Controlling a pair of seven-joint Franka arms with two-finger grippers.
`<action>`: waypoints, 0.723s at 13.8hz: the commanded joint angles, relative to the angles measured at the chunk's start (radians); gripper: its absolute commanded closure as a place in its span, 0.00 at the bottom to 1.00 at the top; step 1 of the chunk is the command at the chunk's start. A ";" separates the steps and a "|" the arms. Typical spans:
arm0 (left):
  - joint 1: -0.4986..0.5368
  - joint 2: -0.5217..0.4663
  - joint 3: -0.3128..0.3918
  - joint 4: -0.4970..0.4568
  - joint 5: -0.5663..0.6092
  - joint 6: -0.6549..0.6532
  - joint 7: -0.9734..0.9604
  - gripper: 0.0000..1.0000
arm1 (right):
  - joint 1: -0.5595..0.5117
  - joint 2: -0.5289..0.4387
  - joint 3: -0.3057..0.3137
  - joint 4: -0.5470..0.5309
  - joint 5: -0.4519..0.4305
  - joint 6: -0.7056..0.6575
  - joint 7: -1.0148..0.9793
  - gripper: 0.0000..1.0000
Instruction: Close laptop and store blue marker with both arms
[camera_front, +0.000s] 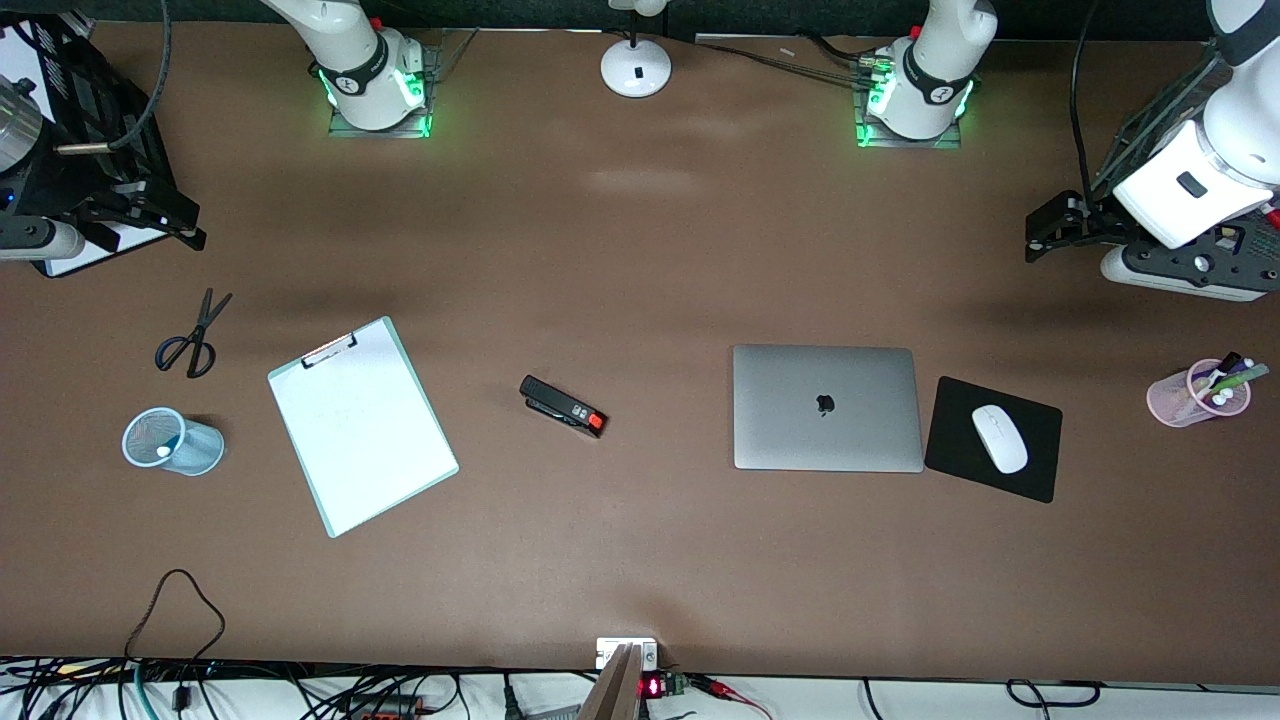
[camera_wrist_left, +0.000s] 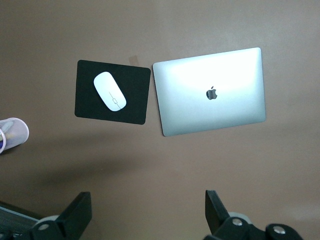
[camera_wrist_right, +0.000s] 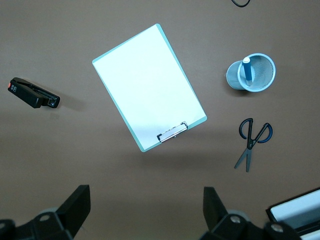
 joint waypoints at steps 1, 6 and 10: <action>-0.005 0.009 0.003 0.026 -0.016 -0.023 -0.010 0.00 | -0.005 -0.005 -0.001 0.012 0.000 -0.019 -0.020 0.00; -0.005 0.009 0.003 0.026 -0.016 -0.023 -0.010 0.00 | -0.006 -0.007 -0.018 0.012 0.000 -0.019 -0.053 0.00; -0.003 0.009 0.003 0.026 -0.016 -0.026 -0.010 0.00 | -0.009 -0.007 -0.019 0.012 0.000 -0.019 -0.055 0.00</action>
